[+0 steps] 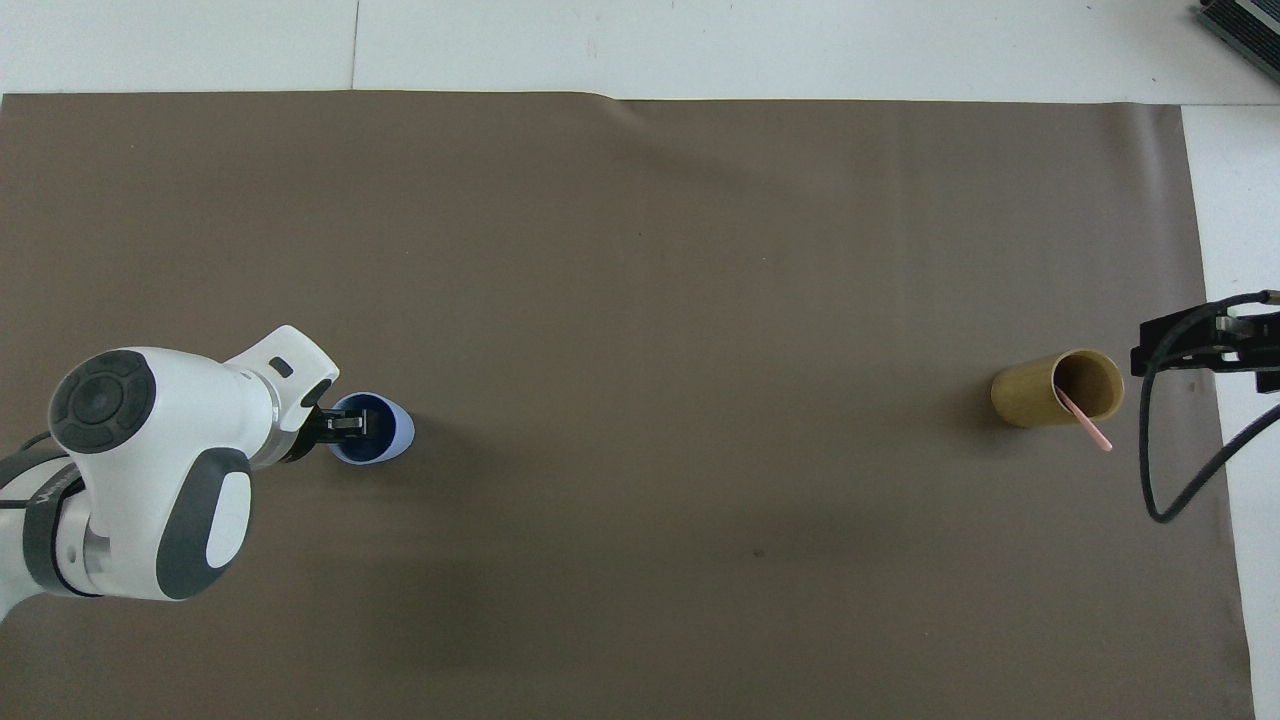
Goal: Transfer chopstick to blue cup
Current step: 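Lower the left gripper onto the blue cup rim and grasp it, then carry the blue cup with the left gripper toward the table center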
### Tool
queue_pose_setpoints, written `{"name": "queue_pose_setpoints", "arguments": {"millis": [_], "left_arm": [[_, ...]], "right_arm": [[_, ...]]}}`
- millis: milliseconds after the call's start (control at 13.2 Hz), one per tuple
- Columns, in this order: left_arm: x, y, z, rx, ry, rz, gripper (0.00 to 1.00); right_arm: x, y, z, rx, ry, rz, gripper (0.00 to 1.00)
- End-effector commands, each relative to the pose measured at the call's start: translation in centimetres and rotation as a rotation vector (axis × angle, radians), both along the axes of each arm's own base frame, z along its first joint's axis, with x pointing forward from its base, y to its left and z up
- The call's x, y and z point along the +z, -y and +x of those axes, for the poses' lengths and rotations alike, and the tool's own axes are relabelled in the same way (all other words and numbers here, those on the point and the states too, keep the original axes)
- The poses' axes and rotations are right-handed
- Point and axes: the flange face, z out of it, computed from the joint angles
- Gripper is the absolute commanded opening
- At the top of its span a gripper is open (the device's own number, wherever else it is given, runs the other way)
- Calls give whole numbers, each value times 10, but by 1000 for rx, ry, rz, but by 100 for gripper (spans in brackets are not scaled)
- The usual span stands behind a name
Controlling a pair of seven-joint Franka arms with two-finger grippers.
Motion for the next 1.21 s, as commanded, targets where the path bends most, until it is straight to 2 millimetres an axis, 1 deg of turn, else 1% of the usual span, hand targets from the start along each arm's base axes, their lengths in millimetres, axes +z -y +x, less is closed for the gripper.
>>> {"name": "queue_pose_setpoints", "arguments": {"millis": [0, 152, 228, 379, 531, 607, 683, 759, 835, 911, 987, 1062, 1138], "left_arm": [[1, 6, 6, -36, 22, -8, 0], [8, 13, 13, -60, 35, -7, 0], [17, 14, 18, -81, 54, -2, 0], [41, 15, 32, -107, 103, 26, 0], [76, 25, 48, -109, 112, 24, 0], [92, 46, 61, -108, 93, 23, 0], [105, 70, 76, -73, 77, 19, 0], [118, 97, 87, -50, 76, 16, 0], [129, 124, 87, -45, 79, 11, 0], [135, 153, 83, -38, 86, -1, 0], [132, 183, 75, -15, 80, -11, 0], [112, 220, 61, 3, 57, -4, 0], [97, 255, 53, 29, 43, -8, 0]], "right_arm": [[0, 3, -8, 4, -1, 6, 100], [1, 3, -9, 4, 1, 6, 100], [1, 3, -9, 4, 1, 6, 100], [1, 3, -9, 4, 1, 6, 100], [0, 3, -8, 4, -1, 6, 100], [1, 3, -9, 4, 1, 6, 100], [1, 3, -9, 4, 1, 6, 100], [0, 3, -9, 6, -3, 6, 100], [0, 3, -9, 6, -3, 6, 100], [0, 3, -9, 4, -3, 6, 100], [0, 3, -9, 4, -1, 6, 100], [0, 3, -9, 4, -1, 6, 100], [0, 3, -9, 4, -1, 6, 100]]}}
